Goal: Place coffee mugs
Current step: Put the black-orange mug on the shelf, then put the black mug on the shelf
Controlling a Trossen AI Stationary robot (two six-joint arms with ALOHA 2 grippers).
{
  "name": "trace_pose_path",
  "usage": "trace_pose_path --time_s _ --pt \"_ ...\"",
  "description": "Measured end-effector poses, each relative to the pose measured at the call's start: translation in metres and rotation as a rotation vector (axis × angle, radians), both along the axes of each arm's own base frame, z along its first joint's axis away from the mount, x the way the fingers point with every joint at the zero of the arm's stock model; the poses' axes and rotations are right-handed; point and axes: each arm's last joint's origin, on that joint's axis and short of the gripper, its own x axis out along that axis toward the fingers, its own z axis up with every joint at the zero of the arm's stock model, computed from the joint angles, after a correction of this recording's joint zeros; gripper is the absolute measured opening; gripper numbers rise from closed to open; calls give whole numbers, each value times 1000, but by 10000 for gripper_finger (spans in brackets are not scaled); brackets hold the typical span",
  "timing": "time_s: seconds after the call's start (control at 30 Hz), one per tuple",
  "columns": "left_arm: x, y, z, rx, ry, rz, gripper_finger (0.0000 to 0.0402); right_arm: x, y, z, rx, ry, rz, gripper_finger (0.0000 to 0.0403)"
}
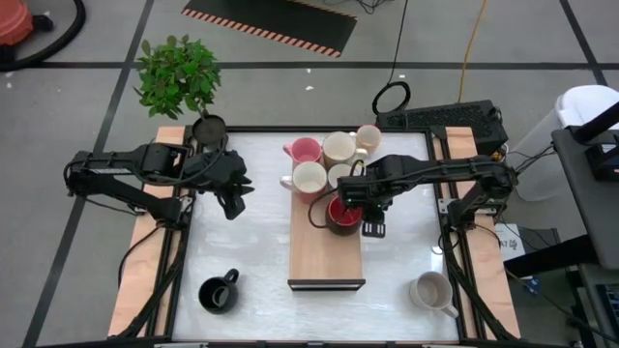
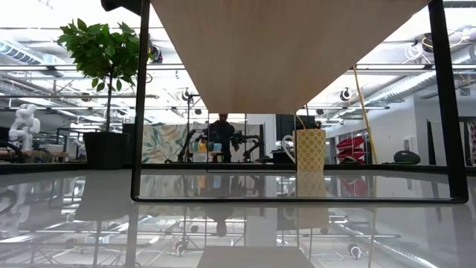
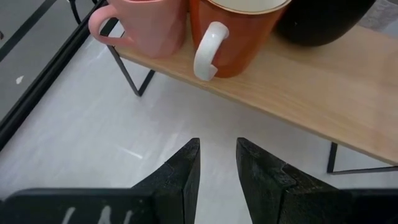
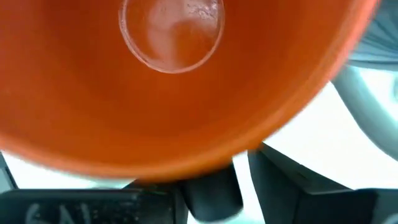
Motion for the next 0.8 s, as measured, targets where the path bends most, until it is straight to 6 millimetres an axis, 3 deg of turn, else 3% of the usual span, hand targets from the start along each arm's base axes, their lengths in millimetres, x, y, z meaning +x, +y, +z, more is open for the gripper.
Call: trace_pose_path --time_s 0.23,0.57,0.8 --pt "0 -1 0 -29 -7 28 108 -21 4 22 12 -76 -9 146" --pt "0 -5 0 -55 -16 40 108 -65 0 59 -16 -232 -49 146" --pt "0 -5 0 -157 -47 155 108 -101 -7 81 -93 -342 -25 146"
